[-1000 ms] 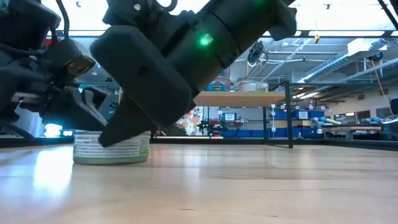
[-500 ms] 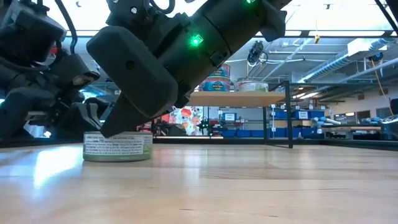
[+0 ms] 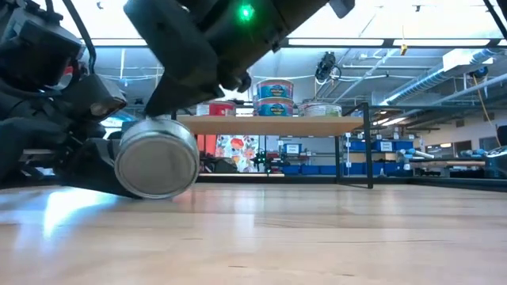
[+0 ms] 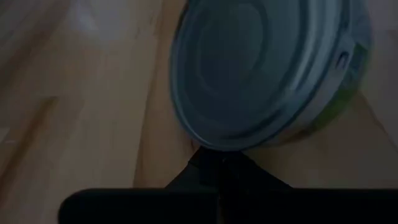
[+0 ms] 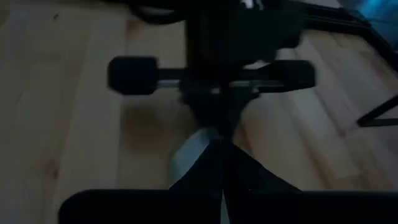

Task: Stack canned seafood by type on shelf
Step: Stack the green tuna can on top of the green tuna can on the shelf

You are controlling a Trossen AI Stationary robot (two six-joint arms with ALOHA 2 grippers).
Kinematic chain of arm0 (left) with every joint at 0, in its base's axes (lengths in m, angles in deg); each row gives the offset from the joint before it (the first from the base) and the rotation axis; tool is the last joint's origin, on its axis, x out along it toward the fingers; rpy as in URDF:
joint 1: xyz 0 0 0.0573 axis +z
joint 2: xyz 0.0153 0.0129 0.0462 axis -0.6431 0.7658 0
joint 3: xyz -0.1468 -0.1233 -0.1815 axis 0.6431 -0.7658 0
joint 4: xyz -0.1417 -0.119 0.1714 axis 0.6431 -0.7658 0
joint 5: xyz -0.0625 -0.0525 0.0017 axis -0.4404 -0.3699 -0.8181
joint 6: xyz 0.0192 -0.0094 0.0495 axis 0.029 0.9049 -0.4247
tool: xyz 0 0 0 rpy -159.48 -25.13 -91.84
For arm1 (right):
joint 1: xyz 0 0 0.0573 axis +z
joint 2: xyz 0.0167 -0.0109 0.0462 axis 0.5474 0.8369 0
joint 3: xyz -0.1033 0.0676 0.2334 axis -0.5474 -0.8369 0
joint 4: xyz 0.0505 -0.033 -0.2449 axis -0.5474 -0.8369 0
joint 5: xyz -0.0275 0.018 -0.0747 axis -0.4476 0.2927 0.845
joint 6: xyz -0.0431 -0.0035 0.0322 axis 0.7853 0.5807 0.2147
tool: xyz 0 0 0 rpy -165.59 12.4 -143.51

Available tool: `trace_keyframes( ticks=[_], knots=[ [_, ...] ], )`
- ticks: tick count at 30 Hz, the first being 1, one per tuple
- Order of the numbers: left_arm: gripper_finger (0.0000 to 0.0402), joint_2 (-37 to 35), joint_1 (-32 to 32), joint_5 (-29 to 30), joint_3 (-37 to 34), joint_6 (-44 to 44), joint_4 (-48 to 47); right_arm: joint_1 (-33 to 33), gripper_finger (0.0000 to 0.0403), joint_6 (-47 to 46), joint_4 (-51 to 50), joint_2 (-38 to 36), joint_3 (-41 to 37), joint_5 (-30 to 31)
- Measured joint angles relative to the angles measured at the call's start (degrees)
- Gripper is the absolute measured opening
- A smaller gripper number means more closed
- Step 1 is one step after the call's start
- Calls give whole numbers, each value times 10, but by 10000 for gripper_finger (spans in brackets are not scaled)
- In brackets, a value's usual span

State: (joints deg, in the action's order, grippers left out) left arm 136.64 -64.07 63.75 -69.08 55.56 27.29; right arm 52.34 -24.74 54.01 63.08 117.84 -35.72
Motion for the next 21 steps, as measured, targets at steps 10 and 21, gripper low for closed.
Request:
trace_keyframes(
  ticks=[10, 21],
  knots=[
    [0, 0, 0, 2, 0, -4, -2, -29, 12, -24, -27, -14, 0, -52],
    [0, 0, 2, 42, 6, -32, 50, 11, 66, -16, -161, -25, -1, -83]
  ],
)
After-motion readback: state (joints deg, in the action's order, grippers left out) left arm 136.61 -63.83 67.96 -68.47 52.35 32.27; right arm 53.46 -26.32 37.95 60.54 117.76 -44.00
